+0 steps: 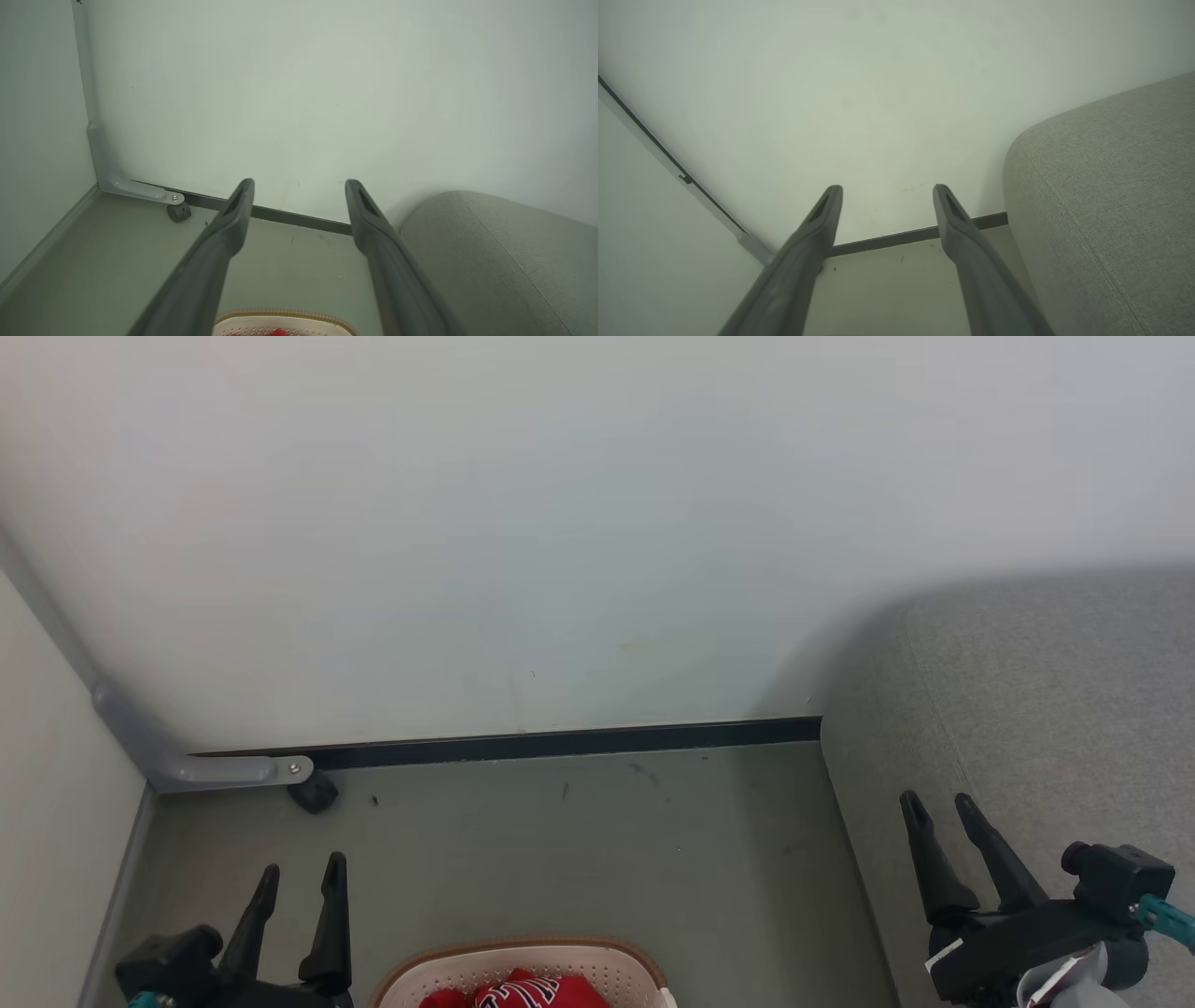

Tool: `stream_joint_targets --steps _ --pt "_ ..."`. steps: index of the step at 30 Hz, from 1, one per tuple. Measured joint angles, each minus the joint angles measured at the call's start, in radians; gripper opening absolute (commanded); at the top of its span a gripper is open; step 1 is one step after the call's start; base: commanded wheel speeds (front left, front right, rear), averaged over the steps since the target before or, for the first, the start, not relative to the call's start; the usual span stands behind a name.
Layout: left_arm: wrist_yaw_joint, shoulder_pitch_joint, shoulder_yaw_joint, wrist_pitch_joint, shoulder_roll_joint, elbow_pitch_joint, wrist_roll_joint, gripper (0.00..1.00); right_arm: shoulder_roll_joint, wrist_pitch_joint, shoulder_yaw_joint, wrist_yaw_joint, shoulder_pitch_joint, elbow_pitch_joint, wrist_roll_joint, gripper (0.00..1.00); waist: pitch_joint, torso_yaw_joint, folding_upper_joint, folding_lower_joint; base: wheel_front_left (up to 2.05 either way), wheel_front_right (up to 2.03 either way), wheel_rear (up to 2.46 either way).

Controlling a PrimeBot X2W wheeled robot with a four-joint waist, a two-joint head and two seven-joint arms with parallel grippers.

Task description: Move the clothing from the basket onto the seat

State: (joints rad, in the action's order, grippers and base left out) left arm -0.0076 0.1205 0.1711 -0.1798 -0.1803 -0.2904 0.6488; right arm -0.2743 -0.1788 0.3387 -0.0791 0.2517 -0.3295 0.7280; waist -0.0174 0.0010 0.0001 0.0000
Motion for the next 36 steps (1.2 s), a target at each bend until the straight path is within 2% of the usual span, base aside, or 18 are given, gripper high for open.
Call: stream_joint_targets --steps 17,21,36 --pt "0.000 0.013 0.026 -0.062 -0.011 0.001 -0.224 1.00 -0.041 -0.062 0.066 0.000 0.031 0.001 -0.199 1.00 0.003 -0.002 0.0000 0.0000 0.00 0.00 0.00" --pt "0.000 0.017 0.029 -0.070 -0.011 0.002 -0.250 1.00 -0.046 -0.070 0.075 0.000 0.035 0.002 -0.236 1.00 0.003 -0.002 0.0000 0.0000 0.00 0.00 0.00" --pt "-0.010 0.017 0.011 -0.070 -0.003 0.002 -0.275 1.00 -0.044 -0.070 0.056 -0.007 0.043 0.005 -0.244 1.00 0.002 -0.001 0.0000 0.0000 0.00 0.00 0.00"
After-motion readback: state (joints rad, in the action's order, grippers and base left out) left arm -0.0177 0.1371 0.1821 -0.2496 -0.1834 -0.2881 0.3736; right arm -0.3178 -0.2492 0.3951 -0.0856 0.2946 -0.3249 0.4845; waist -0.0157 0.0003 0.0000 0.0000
